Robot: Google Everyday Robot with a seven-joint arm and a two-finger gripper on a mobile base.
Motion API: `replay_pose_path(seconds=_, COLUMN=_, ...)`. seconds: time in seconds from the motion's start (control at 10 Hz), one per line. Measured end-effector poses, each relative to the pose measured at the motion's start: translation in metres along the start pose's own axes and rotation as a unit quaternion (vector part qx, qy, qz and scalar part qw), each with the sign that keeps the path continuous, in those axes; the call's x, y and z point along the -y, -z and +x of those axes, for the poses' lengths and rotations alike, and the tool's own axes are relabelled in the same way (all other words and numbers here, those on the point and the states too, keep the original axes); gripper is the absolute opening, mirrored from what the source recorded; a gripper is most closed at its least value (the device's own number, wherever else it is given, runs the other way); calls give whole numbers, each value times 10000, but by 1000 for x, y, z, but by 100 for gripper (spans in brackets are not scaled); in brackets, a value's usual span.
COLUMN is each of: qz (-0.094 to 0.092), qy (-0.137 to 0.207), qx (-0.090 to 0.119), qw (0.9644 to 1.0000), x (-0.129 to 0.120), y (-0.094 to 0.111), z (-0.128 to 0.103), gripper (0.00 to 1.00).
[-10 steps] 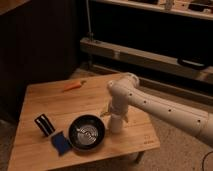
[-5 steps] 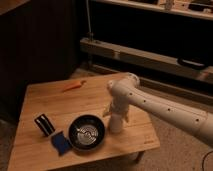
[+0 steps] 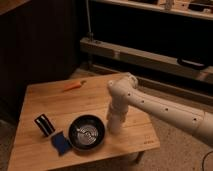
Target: Place the ceramic cup over the eraser
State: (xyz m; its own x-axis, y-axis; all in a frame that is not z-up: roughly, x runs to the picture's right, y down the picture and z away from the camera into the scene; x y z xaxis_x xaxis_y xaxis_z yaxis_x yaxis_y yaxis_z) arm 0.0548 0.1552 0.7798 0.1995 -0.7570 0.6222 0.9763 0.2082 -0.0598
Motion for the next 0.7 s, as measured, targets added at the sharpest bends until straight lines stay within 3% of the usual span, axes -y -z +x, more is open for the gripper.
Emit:
replay_pose_path(seconds=0.1, qz=-16, qy=8, qx=0, qw=10000, x=0, y=0, z=0, gripper=0)
replay_pose_path(seconds=0.4, qz=-30, qy=10, qx=-19, qw=10000, x=2, y=4, z=1, gripper=0)
replay_pose_path(seconds=0.6, qz=-105, qy=-36, qx=-197, qw=9997, x=2, y=30, z=9, gripper=0)
replay_pose_path(seconds=0.7, qz=-133, qy=-66, qx=-301, qw=9994, x=5, y=55, z=14, gripper=0)
